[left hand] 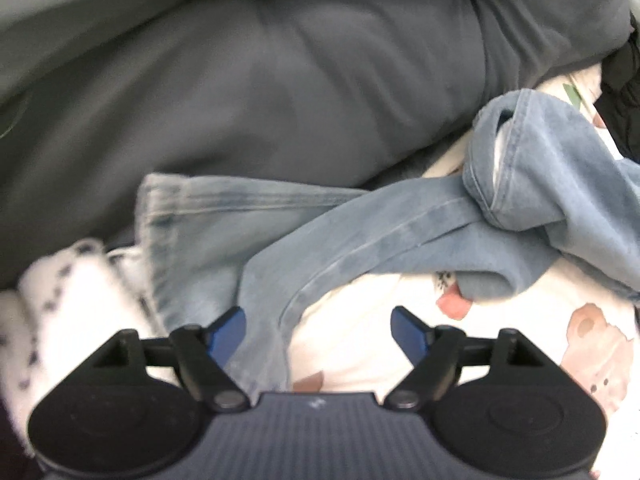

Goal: Fold clothes
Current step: 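Grasp the hem of a pants leg with the left gripper, then lift the held pants hem up with the left gripper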

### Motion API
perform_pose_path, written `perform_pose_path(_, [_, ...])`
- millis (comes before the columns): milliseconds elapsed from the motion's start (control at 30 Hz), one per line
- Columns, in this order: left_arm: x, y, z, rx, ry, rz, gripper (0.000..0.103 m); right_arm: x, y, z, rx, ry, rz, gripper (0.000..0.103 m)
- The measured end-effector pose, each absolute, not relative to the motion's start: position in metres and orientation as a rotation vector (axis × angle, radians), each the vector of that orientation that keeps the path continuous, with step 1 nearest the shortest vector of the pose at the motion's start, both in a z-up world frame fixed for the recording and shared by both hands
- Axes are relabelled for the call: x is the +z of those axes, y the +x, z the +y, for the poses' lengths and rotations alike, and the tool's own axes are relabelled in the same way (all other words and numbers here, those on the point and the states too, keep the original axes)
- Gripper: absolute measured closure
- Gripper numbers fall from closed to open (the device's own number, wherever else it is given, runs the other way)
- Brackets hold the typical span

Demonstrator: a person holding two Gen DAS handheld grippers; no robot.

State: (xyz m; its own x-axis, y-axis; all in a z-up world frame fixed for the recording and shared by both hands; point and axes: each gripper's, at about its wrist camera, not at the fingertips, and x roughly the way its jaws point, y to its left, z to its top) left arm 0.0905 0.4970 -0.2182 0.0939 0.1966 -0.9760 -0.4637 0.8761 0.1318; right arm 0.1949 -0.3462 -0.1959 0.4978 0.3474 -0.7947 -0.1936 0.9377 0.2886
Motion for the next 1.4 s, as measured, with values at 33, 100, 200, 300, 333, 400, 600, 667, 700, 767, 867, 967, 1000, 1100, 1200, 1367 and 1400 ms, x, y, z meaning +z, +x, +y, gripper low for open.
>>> perform_pose_path(33, [-0.215,0.086,0.498,0.504,-0.239,1.394,0.021,-0.196,0.195,-0.345,0.331,0.171,0.997,0.06])
perform_pose_path(100, [-0.21,0.082,0.5,0.528,-0.247,1.386,0.021,-0.198,0.195,-0.344,0.334,0.172,0.998,0.06])
perform_pose_path(200, [-0.203,0.077,0.504,0.566,-0.239,1.374,0.021,-0.201,0.194,-0.341,0.341,0.169,1.004,0.06])
perform_pose_path(300, [-0.209,0.074,0.506,0.587,-0.238,1.383,0.019,-0.204,0.193,-0.339,0.346,0.167,1.012,0.06])
perform_pose_path(333, [-0.213,0.072,0.507,0.598,-0.246,1.397,0.019,-0.205,0.192,-0.34,0.346,0.17,1.015,0.06])
perform_pose_path(400, [-0.221,0.068,0.51,0.615,-0.292,1.403,0.019,-0.207,0.191,-0.34,0.346,0.174,1.02,0.06])
perform_pose_path(600, [-0.24,0.061,0.515,0.671,-0.359,1.389,0.02,-0.209,0.188,-0.339,0.356,0.177,1.024,0.06])
perform_pose_path(667, [-0.247,0.059,0.512,0.685,-0.334,1.398,0.02,-0.208,0.187,-0.339,0.361,0.178,1.023,0.06])
perform_pose_path(700, [-0.25,0.057,0.511,0.688,-0.321,1.403,0.02,-0.208,0.187,-0.339,0.362,0.181,1.022,0.06])
perform_pose_path(767, [-0.255,0.055,0.509,0.688,-0.32,1.401,0.02,-0.209,0.186,-0.34,0.362,0.187,1.024,0.06])
perform_pose_path(867, [-0.258,0.055,0.508,0.701,-0.319,1.377,0.025,-0.212,0.185,-0.34,0.362,0.195,1.034,0.06])
perform_pose_path(967, [-0.258,0.055,0.507,0.714,-0.318,1.36,0.045,-0.214,0.183,-0.337,0.378,0.196,1.039,0.06])
perform_pose_path(1000, [-0.258,0.054,0.507,0.72,-0.335,1.357,0.068,-0.215,0.183,-0.336,0.384,0.197,1.04,0.06])
perform_pose_path(1100, [-0.255,0.052,0.503,0.713,-0.389,1.349,0.085,-0.218,0.18,-0.333,0.398,0.203,1.045,0.06])
perform_pose_path(1200, [-0.248,0.055,0.486,0.637,-0.4,1.353,0.089,-0.223,0.178,-0.33,0.408,0.217,1.055,0.06])
perform_pose_path(1367, [-0.232,0.057,0.448,0.526,-0.457,1.338,0.091,-0.227,0.174,-0.32,0.441,0.253,1.048,0.06])
perform_pose_path(1400, [-0.229,0.058,0.439,0.498,-0.464,1.337,0.091,-0.228,0.173,-0.318,0.448,0.26,1.046,0.06])
